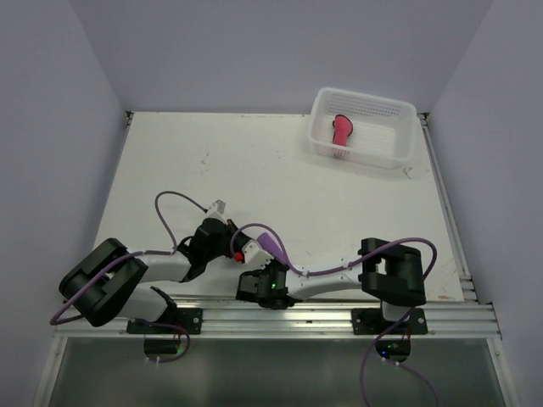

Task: Roll the towels
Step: Roll the towel

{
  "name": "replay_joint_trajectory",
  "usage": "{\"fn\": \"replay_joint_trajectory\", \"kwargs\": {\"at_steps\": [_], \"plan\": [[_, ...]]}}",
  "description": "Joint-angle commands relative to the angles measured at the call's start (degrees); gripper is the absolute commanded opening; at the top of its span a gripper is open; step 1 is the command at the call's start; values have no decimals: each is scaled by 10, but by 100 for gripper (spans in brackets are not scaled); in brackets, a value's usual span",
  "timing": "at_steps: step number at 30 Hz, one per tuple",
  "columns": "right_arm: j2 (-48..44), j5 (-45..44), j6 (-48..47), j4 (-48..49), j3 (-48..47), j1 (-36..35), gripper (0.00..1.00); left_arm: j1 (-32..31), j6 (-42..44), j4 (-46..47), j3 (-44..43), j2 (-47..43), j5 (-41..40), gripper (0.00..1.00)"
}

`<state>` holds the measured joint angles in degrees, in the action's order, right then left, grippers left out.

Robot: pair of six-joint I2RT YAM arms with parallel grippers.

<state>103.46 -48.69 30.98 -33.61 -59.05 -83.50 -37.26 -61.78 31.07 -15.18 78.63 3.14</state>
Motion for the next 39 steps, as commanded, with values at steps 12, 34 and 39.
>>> {"fn": "replay_joint_trajectory", "kwargs": {"at_steps": [12, 34, 39], "plan": [[-112, 77, 22, 29, 24, 13, 5, 0, 18, -26, 25, 4, -47, 9], [-35, 87, 65, 63, 53, 43, 0, 1, -16, -55, -7, -105, -21, 11], [-41, 101, 66, 72, 62, 52, 0, 1, -40, 45, -8, -56, 13, 10]]}}
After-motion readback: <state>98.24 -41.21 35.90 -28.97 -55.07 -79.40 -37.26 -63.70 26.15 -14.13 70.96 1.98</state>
